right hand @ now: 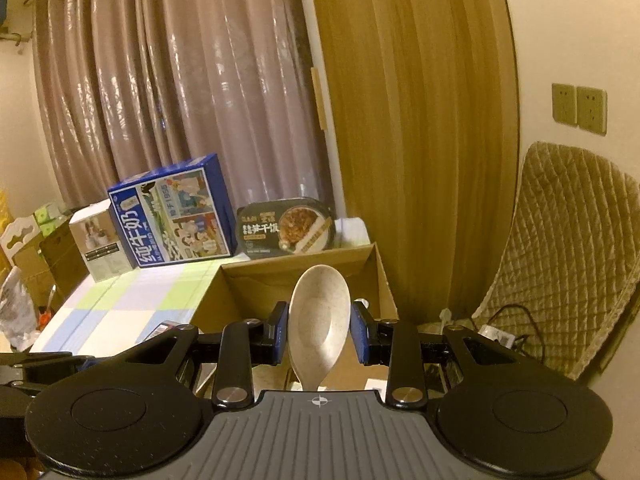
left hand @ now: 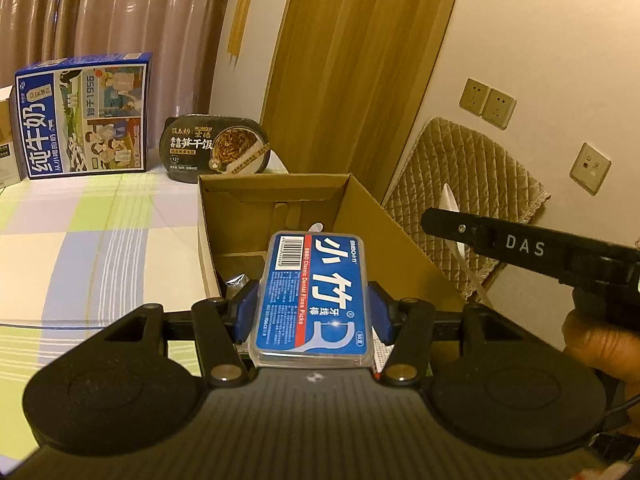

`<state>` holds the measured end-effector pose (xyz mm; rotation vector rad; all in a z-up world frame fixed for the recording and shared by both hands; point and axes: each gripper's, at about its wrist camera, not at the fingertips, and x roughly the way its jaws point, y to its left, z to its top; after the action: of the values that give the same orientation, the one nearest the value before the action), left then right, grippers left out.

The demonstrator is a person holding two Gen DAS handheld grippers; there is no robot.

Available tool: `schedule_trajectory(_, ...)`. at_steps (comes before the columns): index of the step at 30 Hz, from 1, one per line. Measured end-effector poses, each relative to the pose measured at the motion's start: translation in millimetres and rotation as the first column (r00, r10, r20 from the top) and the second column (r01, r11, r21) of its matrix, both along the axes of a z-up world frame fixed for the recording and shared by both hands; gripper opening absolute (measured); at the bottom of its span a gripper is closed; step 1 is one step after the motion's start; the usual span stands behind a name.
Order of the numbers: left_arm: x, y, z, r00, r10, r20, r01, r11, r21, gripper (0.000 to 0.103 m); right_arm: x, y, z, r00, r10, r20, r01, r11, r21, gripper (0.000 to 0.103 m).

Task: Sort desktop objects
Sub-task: 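Open the left tool over the box while the right tool releases the spoon inside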

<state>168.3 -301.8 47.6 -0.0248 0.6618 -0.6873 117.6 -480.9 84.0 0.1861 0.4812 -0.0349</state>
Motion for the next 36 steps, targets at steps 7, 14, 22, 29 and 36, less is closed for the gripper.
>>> schedule_trajectory(7, 5, -5, -6, 1.0, -0.006, -0.002, 0.006, 1.0, 0.023, 0.051, 6, 0, -8, 1.0, 0.005, -0.021, -0.005, 1.0, -0.001, 0.016)
schedule_trajectory(14, 4, -3, -9, 1.0, -0.007, 0.0, 0.007, 0.999, 0.034, 0.058, 4, -2, -15, 0.999, 0.0, -0.038, 0.0, 1.0, 0.005, 0.016)
schedule_trajectory(22, -2, 0, -4, 1.0, -0.004, 0.015, 0.004, 0.999, 0.035, 0.063, -5, -4, -10, 0.999, -0.007, -0.037, 0.007, 1.0, 0.014, 0.017)
schedule_trajectory(29, -13, 17, 0, 1.0, 0.023, 0.016, -0.024, 0.998, 0.05, 0.076, -20, -3, -4, 0.999, -0.001, -0.044, 0.002, 1.0, 0.025, 0.052)
schedule_trajectory(36, -35, 35, 7, 0.997, 0.068, 0.038, -0.071, 0.996, 0.063, 0.095, -44, 2, 1, 0.999, 0.008, -0.053, -0.006, 0.999, 0.034, 0.091)
